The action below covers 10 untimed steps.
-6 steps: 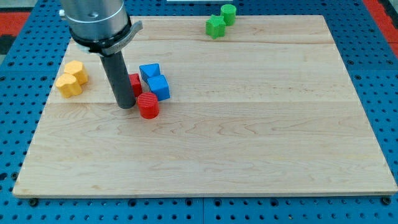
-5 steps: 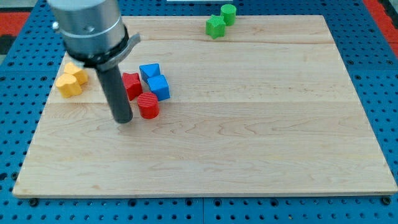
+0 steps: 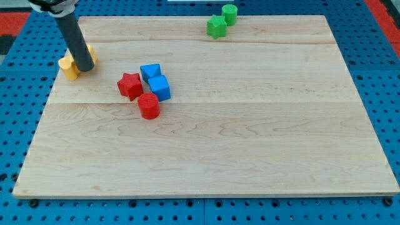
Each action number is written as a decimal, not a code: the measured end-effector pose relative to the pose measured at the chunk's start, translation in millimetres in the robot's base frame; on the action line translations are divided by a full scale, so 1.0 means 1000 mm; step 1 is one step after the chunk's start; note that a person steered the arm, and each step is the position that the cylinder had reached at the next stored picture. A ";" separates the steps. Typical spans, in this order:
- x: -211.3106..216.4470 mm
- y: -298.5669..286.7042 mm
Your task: Keep yellow hexagon at center of the table
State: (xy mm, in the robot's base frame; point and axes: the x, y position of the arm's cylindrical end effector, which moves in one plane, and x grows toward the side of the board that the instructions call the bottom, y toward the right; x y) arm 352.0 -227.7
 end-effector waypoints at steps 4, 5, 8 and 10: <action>-0.049 -0.071; -0.039 0.010; -0.058 0.117; -0.033 0.094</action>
State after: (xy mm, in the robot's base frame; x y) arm 318.7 -133.9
